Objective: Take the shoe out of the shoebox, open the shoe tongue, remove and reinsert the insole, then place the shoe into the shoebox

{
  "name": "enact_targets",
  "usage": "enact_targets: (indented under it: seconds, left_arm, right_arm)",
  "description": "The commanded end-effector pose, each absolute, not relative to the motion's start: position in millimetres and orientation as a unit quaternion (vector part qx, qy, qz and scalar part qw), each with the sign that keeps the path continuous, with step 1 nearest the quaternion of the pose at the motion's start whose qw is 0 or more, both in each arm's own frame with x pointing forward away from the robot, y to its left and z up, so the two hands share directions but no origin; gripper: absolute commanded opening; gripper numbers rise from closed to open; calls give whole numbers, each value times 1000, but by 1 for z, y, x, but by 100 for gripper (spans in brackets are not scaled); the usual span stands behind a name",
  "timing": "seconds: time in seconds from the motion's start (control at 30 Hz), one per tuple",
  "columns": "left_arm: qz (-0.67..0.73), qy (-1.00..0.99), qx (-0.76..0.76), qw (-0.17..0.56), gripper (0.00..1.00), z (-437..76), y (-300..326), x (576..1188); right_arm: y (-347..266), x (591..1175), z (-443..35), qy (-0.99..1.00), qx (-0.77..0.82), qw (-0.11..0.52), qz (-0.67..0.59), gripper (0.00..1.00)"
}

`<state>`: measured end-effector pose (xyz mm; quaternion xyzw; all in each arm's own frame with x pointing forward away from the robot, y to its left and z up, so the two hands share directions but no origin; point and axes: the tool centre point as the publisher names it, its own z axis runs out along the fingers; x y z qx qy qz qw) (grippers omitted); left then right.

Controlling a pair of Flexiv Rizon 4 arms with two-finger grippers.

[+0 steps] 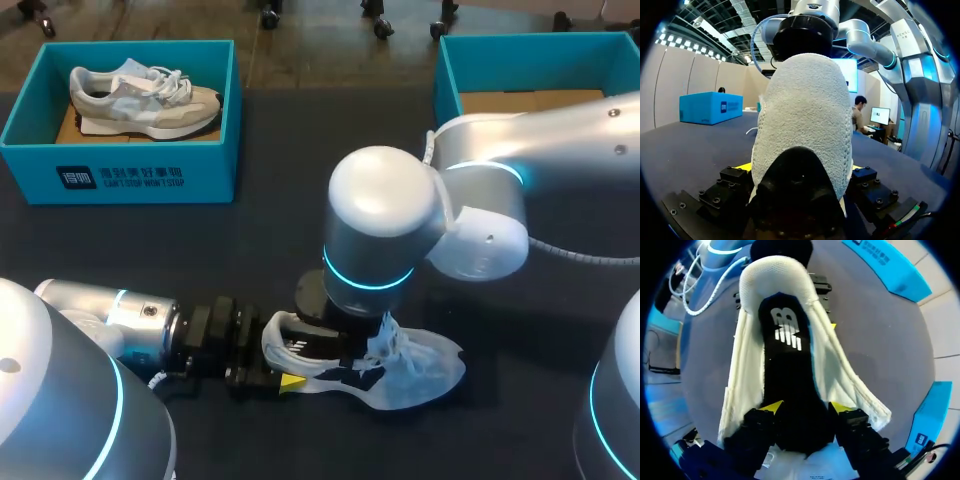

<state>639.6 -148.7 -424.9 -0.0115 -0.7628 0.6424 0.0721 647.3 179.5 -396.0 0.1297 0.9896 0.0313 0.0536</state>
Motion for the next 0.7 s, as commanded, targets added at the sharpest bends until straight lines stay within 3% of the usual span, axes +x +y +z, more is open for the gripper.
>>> enact_targets:
  seconds: [0.03, 0.4, 0.47, 0.57, 0.7]
  left_arm:
    - [643, -763, -11, 72, 0, -432, -149, 641]
    - [643, -763, -11, 72, 0, -432, -149, 641]
    - [643, -763, -11, 72, 0, -432, -149, 641]
    - [643, -763, -11, 72, 0, -432, -149, 641]
    - [643, -763, -11, 72, 0, -432, -149, 641]
  right_arm:
    - [186, 650, -415, 992, 123, 30, 31, 58]
    - [178, 631, -427, 990, 135, -4, 26, 34]
    - [177, 626, -428, 990, 137, -8, 25, 24]
    - [176, 621, -428, 990, 140, -12, 24, 0]
    - [175, 612, -426, 989, 146, -15, 21, 0]
